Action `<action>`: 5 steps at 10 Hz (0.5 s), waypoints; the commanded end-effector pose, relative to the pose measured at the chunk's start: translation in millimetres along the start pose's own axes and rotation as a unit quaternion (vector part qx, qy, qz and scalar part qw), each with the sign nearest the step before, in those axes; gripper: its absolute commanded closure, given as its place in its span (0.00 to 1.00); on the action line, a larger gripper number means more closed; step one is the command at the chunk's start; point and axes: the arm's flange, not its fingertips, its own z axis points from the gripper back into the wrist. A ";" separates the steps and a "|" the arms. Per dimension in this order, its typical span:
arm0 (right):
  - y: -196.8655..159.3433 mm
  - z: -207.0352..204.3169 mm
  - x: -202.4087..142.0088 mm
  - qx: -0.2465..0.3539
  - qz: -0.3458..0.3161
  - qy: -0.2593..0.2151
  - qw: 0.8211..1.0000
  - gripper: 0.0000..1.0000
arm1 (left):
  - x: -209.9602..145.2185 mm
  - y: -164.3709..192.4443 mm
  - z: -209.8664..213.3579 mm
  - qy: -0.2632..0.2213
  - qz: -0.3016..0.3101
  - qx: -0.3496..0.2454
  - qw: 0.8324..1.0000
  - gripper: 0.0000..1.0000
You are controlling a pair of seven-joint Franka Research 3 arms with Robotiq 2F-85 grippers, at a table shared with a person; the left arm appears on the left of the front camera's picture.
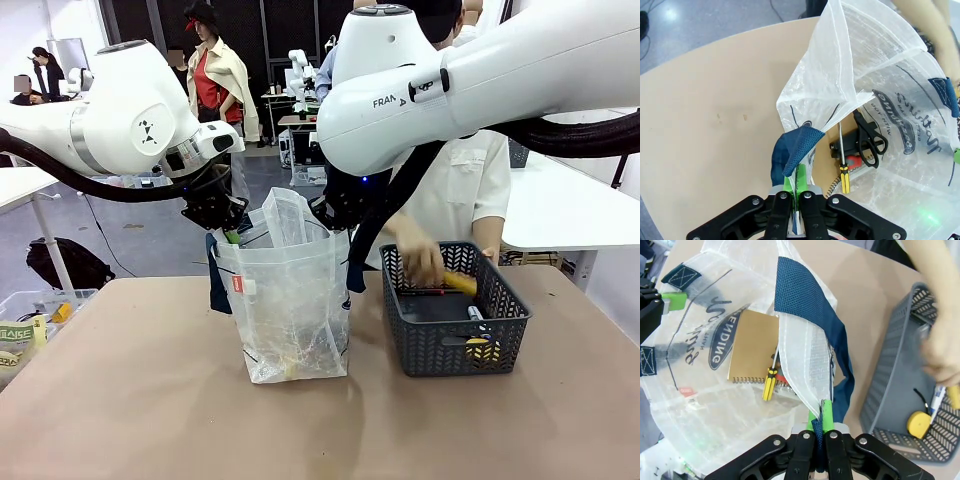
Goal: Transfer purchased items from the store into the shopping bag.
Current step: Move the Reusable shopping bag to the right side of the table.
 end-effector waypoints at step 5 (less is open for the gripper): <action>-1.4 -1.1 -1.4 0.001 -0.003 0.001 1.000 1.00 | -1.8 -0.6 -0.7 -0.001 0.000 -0.003 1.000 1.00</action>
